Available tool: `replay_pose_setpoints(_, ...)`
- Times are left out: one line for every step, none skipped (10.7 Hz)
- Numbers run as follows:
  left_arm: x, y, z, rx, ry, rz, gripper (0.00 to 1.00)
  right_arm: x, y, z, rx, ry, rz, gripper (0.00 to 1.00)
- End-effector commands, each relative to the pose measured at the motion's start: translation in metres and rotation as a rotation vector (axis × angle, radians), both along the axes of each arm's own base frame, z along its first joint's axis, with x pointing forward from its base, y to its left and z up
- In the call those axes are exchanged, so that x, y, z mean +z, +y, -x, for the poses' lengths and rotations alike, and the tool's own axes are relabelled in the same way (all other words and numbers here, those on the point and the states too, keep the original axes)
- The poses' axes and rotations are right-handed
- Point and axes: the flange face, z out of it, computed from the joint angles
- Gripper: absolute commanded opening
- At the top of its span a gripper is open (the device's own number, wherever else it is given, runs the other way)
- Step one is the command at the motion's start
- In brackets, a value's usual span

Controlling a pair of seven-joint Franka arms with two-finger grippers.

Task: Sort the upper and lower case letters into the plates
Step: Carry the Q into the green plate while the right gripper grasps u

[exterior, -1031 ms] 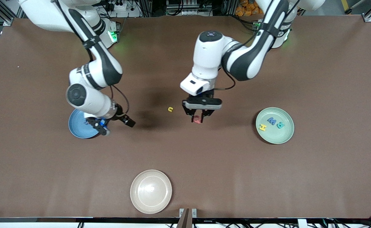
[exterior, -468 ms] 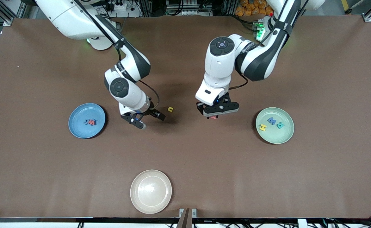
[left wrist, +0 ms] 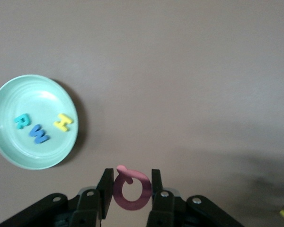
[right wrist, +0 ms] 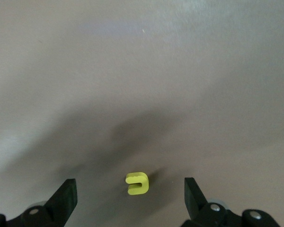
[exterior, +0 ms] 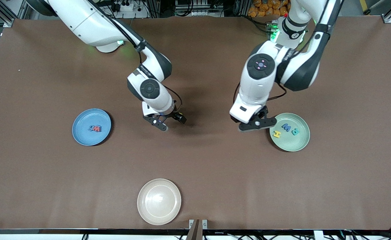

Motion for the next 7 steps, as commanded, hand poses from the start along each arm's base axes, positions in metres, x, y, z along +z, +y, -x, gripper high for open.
replay_pose_setpoints(0.011,0.052,-0.009,-0.005,0.107,0.033,0.00,-0.015,0.014,0.002,0.015,-0.019,0.045,1.00)
replay_pose_setpoints(0.007,0.075,-0.013,-0.020,0.148,0.021,0.00,-0.018,0.015,0.003,0.017,-0.020,0.041,1.00)
replay_pose_setpoints(0.000,0.109,-0.023,-0.042,0.181,0.023,0.00,-0.019,0.016,0.004,0.031,-0.027,0.030,1.00)
replay_pose_setpoints(-0.008,0.137,-0.030,-0.077,0.210,0.042,0.00,-0.023,0.017,0.003,0.028,-0.031,0.016,1.00)
replay_pose_setpoints(-0.015,0.156,-0.032,-0.095,0.232,0.054,0.00,-0.028,0.018,0.005,0.029,-0.029,0.012,1.00)
replay_pose_setpoints(-0.019,0.165,-0.032,-0.119,0.257,0.056,0.00,-0.030,0.017,0.007,0.031,-0.028,0.010,1.00)
replay_pose_setpoints(-0.028,0.188,-0.032,-0.129,0.299,0.060,0.00,-0.031,0.019,0.010,0.036,-0.028,0.010,1.00)
